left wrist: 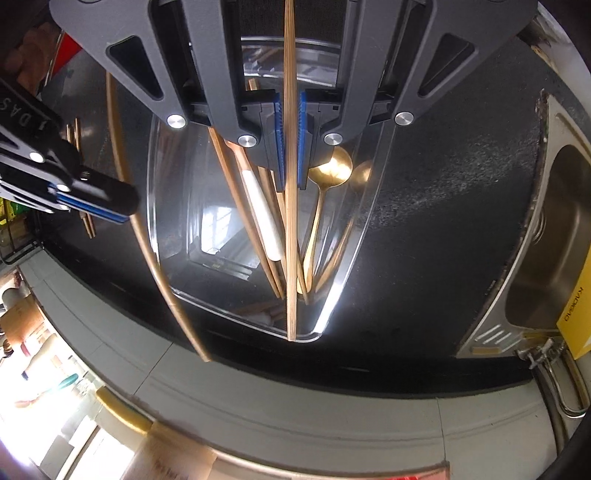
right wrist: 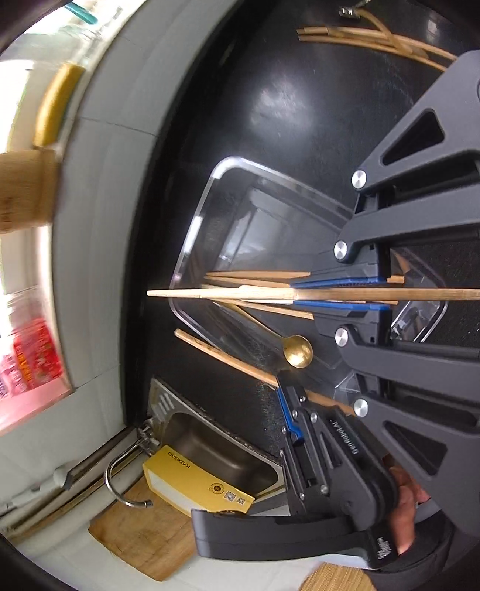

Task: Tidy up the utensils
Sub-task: 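Open both tools to drop the chopsticks into the tray, then move both open tools back over the remaining utensils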

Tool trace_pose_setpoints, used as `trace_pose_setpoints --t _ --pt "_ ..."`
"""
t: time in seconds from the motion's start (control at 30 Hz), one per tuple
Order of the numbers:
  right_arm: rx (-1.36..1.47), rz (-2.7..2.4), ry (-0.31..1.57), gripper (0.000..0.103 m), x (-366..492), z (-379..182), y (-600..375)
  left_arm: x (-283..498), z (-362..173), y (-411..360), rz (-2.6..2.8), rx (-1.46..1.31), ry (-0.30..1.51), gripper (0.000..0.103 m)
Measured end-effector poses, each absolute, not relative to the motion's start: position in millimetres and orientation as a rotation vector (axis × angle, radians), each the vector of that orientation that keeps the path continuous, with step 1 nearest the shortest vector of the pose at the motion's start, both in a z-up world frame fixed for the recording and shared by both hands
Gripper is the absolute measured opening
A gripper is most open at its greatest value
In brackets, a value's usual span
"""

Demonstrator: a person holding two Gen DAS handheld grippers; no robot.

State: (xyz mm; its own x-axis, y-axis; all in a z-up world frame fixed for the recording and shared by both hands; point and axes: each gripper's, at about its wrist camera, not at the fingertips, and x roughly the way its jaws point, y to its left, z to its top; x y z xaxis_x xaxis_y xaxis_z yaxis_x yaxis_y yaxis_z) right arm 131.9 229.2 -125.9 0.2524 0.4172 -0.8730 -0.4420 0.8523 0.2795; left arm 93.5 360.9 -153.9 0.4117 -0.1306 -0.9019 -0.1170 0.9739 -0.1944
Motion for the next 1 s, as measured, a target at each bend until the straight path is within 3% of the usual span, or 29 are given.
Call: trace_pose_setpoints --t 0.63,0.77,0.8,0.83,0.87,0.9,0.93,0.97,1.0 --pt "0.048 0.625 1.332 0.008 175.5 -180.8 241.6 123.8 -195.8 361.5 -0.027 -0.28 1.215 0.006" --pt "0.053 0.585 1.311 0.008 182.9 -174.3 230.8 126.3 -193.5 370.9 -0.023 -0.298 1.224 0.012" --pt "0.057 0.575 1.295 0.008 185.2 -169.2 224.6 125.3 -189.3 372.7 -0.018 -0.295 1.214 0.019" --pt "0.063 0.566 1.287 0.008 186.3 -165.3 219.5 123.2 -184.5 375.3 -0.013 -0.297 1.2 0.056" --pt "0.066 0.554 1.275 0.015 188.1 -160.3 213.3 119.2 -175.9 380.4 0.006 -0.308 1.171 0.094" --pt "0.064 0.533 1.259 0.049 188.9 -154.0 204.9 114.6 -167.6 384.5 0.028 -0.317 1.128 0.097" --pt "0.065 0.518 1.24 0.068 188.8 -148.8 200.1 108.8 -157.2 389.5 0.049 -0.324 1.075 0.097" --pt "0.07 0.505 1.195 0.078 186.2 -139.9 191.8 107.3 -152.6 392.4 0.053 -0.323 1.064 0.097" --pt "0.062 0.505 1.168 0.078 183.1 -132.8 186.0 105.5 -149.2 394.6 0.061 -0.32 1.063 0.097"
